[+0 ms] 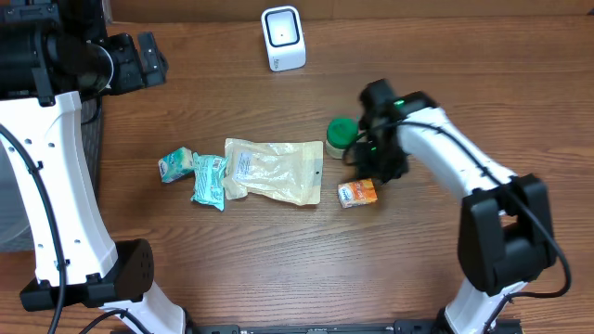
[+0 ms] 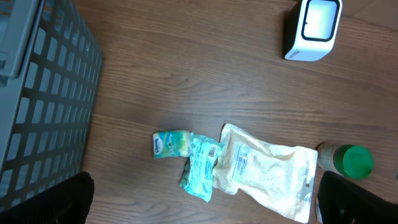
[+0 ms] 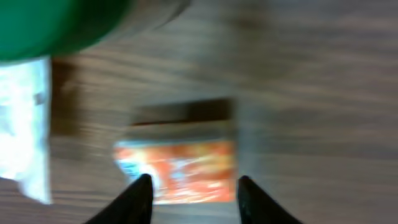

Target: Scan the item barcode

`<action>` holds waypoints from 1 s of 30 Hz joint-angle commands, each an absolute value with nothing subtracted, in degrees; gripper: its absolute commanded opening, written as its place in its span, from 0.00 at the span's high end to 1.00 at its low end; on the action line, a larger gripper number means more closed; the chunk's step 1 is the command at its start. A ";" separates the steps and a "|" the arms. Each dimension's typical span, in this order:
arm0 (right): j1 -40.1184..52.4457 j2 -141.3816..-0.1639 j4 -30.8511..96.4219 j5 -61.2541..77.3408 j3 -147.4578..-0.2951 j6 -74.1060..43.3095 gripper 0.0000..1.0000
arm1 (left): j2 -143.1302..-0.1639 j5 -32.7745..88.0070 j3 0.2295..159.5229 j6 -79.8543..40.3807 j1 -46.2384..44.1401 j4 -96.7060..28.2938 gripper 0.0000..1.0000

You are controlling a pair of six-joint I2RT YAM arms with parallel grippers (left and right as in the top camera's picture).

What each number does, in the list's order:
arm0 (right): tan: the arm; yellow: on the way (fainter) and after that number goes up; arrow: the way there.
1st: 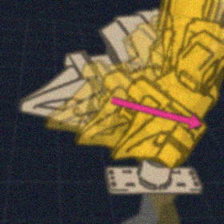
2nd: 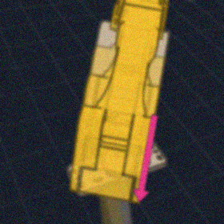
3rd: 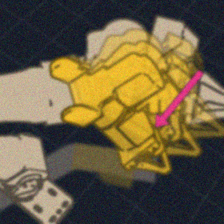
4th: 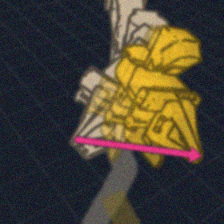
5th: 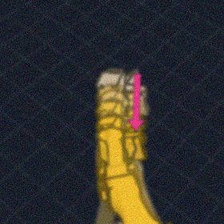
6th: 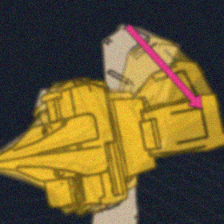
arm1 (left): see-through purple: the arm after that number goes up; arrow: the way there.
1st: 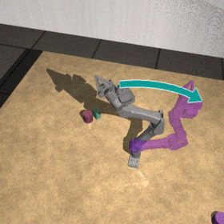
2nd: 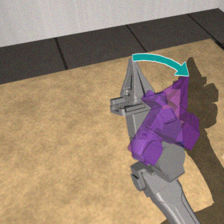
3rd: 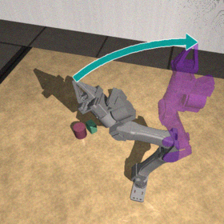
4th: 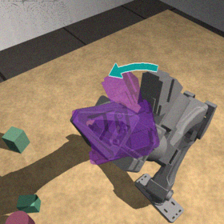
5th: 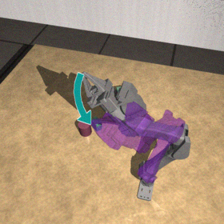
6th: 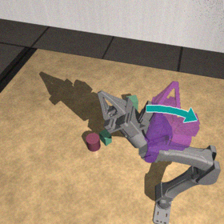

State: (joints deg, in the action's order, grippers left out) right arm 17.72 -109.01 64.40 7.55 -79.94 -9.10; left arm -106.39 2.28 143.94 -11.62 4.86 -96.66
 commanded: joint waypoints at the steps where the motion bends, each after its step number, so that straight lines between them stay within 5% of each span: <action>1: 13.02 -106.74 64.01 11.27 -80.42 0.34 0.53 | -106.59 1.91 144.49 -10.48 4.84 -96.79 0.00; 5: 8.97 -106.74 62.98 14.61 -77.58 -0.12 0.54 | -106.59 1.91 144.49 -10.48 4.84 -96.79 0.00; 15: 9.06 -106.74 59.31 15.99 -68.51 -6.24 0.83 | -106.59 1.91 144.49 -10.48 4.84 -96.79 0.00; 30: 21.69 -106.72 54.28 20.86 -69.04 -7.49 0.81 | -106.59 1.91 144.49 -10.48 4.86 -96.79 0.00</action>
